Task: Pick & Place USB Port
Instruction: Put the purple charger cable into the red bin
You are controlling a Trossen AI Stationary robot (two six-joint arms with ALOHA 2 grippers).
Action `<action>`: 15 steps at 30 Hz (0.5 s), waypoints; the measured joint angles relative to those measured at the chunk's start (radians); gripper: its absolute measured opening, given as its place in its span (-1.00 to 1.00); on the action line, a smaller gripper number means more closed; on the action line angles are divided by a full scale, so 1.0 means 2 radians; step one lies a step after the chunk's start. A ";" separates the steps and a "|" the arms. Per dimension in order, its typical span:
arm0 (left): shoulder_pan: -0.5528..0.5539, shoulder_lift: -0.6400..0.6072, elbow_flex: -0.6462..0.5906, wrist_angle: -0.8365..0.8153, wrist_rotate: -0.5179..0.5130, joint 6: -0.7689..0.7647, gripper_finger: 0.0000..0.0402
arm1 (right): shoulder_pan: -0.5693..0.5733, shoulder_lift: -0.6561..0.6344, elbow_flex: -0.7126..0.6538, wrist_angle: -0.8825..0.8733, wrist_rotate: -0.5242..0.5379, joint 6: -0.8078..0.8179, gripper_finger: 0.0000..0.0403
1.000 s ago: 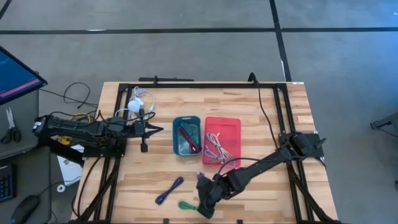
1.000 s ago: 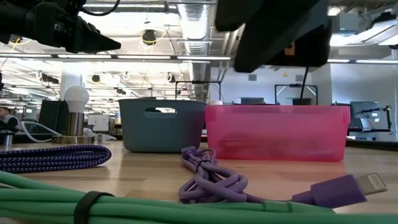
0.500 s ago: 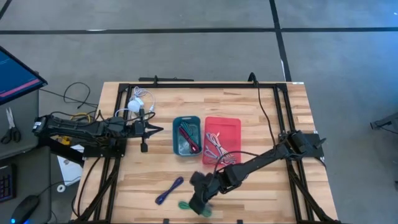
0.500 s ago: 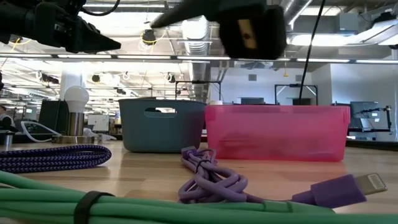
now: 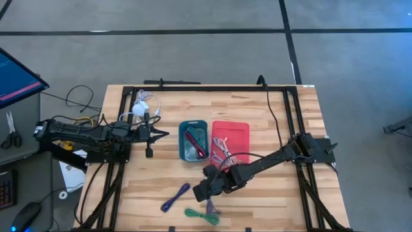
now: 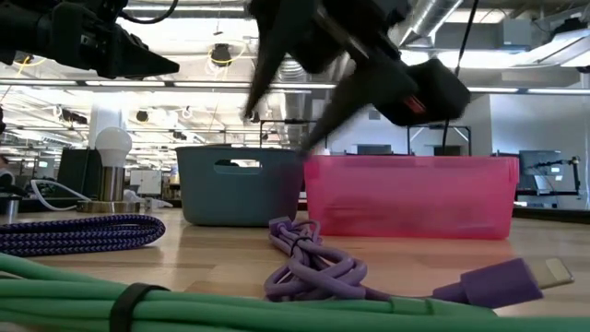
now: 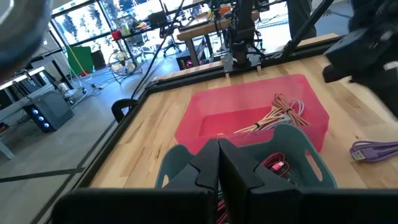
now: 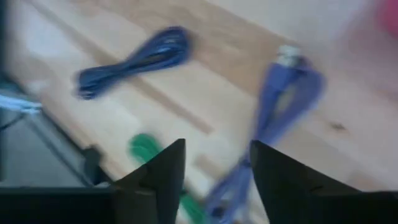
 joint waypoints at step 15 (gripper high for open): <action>0.000 0.000 0.000 0.000 0.000 0.000 -0.96 | 0.004 0.000 -0.042 -0.004 -0.028 0.032 0.29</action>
